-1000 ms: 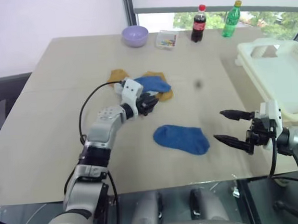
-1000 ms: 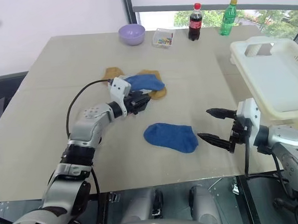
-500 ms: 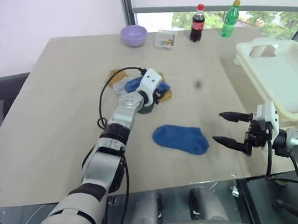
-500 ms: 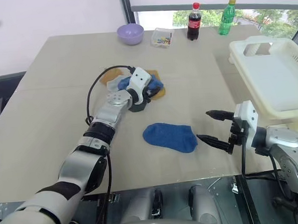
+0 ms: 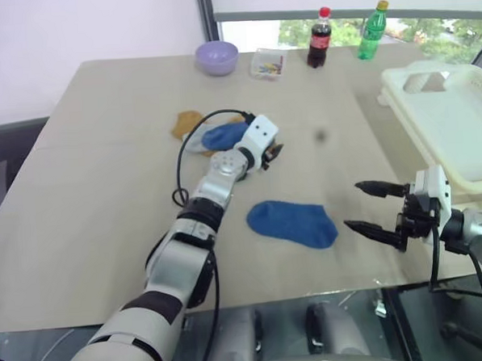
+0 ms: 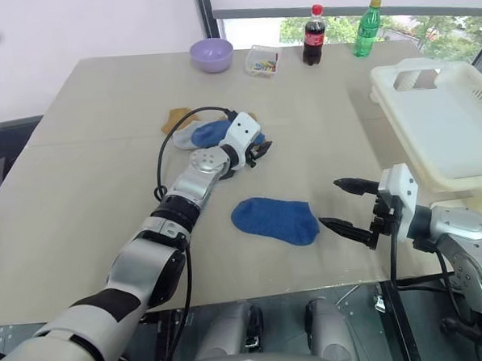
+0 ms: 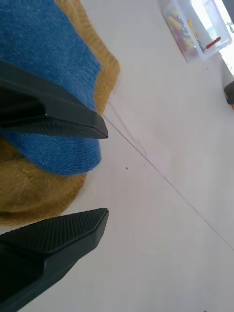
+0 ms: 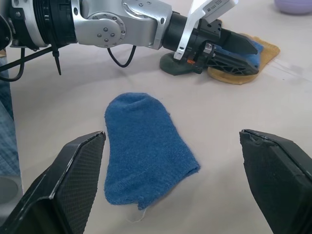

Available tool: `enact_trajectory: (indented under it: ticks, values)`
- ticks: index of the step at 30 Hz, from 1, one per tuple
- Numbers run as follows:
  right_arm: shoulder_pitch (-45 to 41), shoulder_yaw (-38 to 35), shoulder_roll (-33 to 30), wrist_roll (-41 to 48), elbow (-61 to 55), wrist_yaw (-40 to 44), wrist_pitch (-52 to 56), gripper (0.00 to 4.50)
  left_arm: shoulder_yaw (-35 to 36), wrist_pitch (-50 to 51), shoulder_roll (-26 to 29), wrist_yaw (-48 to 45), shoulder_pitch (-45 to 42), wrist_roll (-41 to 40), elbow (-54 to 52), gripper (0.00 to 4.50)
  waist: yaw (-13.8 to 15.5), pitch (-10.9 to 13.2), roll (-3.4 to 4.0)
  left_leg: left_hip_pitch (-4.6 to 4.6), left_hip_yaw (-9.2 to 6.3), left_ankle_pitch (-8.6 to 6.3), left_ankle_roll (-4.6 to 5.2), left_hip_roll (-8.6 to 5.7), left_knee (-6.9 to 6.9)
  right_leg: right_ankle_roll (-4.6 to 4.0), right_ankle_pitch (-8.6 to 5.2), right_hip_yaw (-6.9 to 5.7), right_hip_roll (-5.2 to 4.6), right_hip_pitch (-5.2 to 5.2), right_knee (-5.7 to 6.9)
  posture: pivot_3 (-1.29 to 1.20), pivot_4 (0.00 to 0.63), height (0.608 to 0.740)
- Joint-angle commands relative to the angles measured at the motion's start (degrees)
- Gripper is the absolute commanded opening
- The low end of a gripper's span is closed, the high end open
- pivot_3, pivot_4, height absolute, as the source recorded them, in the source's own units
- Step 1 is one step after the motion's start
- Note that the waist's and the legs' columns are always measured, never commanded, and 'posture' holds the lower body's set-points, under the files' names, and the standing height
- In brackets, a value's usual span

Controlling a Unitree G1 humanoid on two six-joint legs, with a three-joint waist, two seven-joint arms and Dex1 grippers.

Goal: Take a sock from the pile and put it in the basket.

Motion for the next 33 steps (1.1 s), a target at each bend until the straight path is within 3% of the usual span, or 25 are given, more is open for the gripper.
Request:
enact_trajectory:
  ticks: [1, 10, 13, 15, 26, 29, 33]
  values:
    - [-0.7, -0.5, 0.0, 0.3, -0.4, 0.1, -0.7, 4.5, 0.7, -0.2, 0.4, 1.1, -0.2, 0.7, -0.7, 2.42, 0.0, 0.0, 0.0, 0.0, 0.0, 0.0, 0.0, 0.0, 0.0, 0.0, 0.0, 0.0, 0.0, 0.0, 0.0, 0.0, 0.15, 0.733]
    - [-0.1, -0.7, 0.5, 0.1, -0.7, -0.1, -1.0, 4.5, 1.2, 0.4, 0.2, 1.5, -0.4, 0.4, 0.4, 2.42, 0.1, 0.0, 0.0, 0.0, 0.0, 0.0, 0.0, -0.01, 0.01, 0.0, 0.0, 0.0, 0.0, 0.0, 0.0, 0.0, 0.15, 0.733]
    - [0.5, -1.0, 0.5, 0.1, -1.0, -0.3, -1.0, 4.5, 1.8, 1.0, -0.1, 1.4, -0.5, -0.2, 0.1, 1.73, 0.1, 0.0, 0.0, 0.0, 0.0, 0.0, 0.0, -0.01, 0.01, 0.0, 0.0, 0.0, 0.0, 0.0, 0.01, 0.0, 0.15, 0.733]
    - [0.7, -1.2, 0.6, 0.2, -1.4, -0.4, -1.0, 4.5, 1.9, 1.1, -0.1, 1.6, -0.5, 0.3, 0.2, 0.85, 0.1, 0.0, 0.0, 0.0, 0.01, 0.0, 0.0, -0.02, 0.01, 0.0, 0.0, 0.0, 0.0, 0.0, 0.01, 0.0, 0.15, 0.733]
    - [1.3, -1.5, 0.7, 0.4, -1.7, -0.6, -1.4, 4.5, 1.7, 0.8, 0.0, 1.1, 0.2, 0.6, -0.2, 0.85, 0.0, 0.0, 0.0, 0.0, 0.01, 0.01, -0.01, -0.02, 0.03, 0.0, 0.0, 0.0, 0.0, 0.0, 0.03, 0.0, 0.15, 0.733]
    - [0.7, -1.2, 0.9, 0.1, -1.1, -0.6, -1.6, 4.5, 2.1, 0.4, 0.0, 1.5, 0.4, 0.4, -0.7, 0.04, 0.0, 0.0, 0.0, 0.0, 0.01, 0.01, -0.01, -0.02, 0.03, 0.0, 0.0, 0.0, 0.0, 0.0, 0.03, 0.0, 0.15, 0.733]
    - [0.4, -0.9, 1.2, -0.1, -0.8, -0.6, -1.8, 4.5, 2.8, 0.0, 0.0, 2.2, 0.4, -0.2, -1.7, 0.04, 0.0, 0.0, 0.0, 0.01, 0.01, 0.01, -0.01, -0.03, 0.04, 0.0, 0.0, 0.0, 0.0, 0.0, 0.04, 0.0, 0.15, 0.733]
